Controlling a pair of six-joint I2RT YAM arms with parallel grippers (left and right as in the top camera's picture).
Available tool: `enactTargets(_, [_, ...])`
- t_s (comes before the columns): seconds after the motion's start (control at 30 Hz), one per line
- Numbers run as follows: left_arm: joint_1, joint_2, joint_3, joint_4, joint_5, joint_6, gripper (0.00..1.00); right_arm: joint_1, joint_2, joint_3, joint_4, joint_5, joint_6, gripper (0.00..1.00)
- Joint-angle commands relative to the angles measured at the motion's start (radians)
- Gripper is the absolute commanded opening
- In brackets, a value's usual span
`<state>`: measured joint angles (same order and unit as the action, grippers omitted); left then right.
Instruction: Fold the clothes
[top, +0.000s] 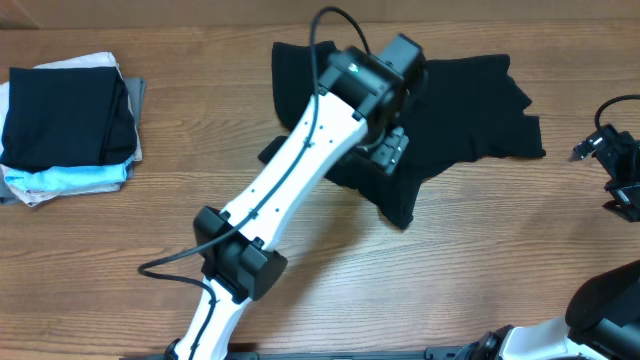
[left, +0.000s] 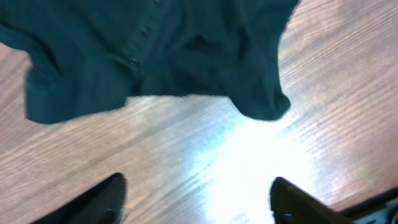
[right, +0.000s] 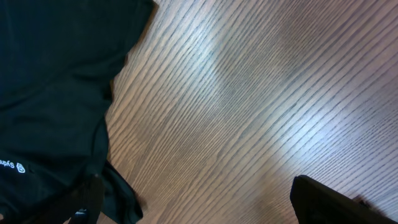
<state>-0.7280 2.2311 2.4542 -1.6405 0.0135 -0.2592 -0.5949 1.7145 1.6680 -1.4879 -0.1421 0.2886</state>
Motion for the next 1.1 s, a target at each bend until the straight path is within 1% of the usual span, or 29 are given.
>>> enactTargets(0.0, [-0.034,0.008,-0.042,-0.004,-0.003,-0.081,0.74,-0.001,-0.019,0.016,0.003,0.000,0.003,1.00])
enactTargets(0.03, [-0.043,0.008,-0.059,0.003,0.015,-0.087,0.74,-0.001,-0.019,0.016,0.003,0.000,0.003,1.00])
enactTargets(0.1, [-0.062,0.013,-0.106,0.032,0.060,-0.090,0.70,-0.001,-0.019,0.016,0.003,0.000,0.003,1.00])
enactTargets(0.2, [-0.092,0.026,-0.198,0.104,0.090,-0.105,0.70,-0.001,-0.019,0.016,0.003,0.000,0.003,1.00])
enactTargets(0.3, [-0.113,0.034,-0.303,0.197,0.095,-0.136,0.74,-0.001,-0.019,0.016,0.003,0.000,0.003,1.00])
enactTargets(0.43, [-0.120,0.035,-0.421,0.332,0.202,-0.154,0.80,-0.001,-0.019,0.016,0.003,0.000,0.003,1.00])
enactTargets(0.57, [-0.120,0.035,-0.512,0.449,0.214,-0.193,0.80,-0.001,-0.019,0.016,0.003,0.000,0.003,1.00])
enactTargets(0.77, [-0.120,0.036,-0.582,0.541,0.216,-0.218,0.76,-0.001,-0.019,0.016,0.003,0.000,0.003,1.00])
enactTargets(0.93, [-0.125,0.036,-0.584,0.578,0.211,-0.221,0.72,-0.001,-0.019,0.016,0.003,0.000,0.003,1.00])
enactTargets(1.07, [-0.138,0.037,-0.585,0.586,0.163,-0.227,0.69,-0.001,-0.019,0.016,0.003,0.000,0.003,1.00])
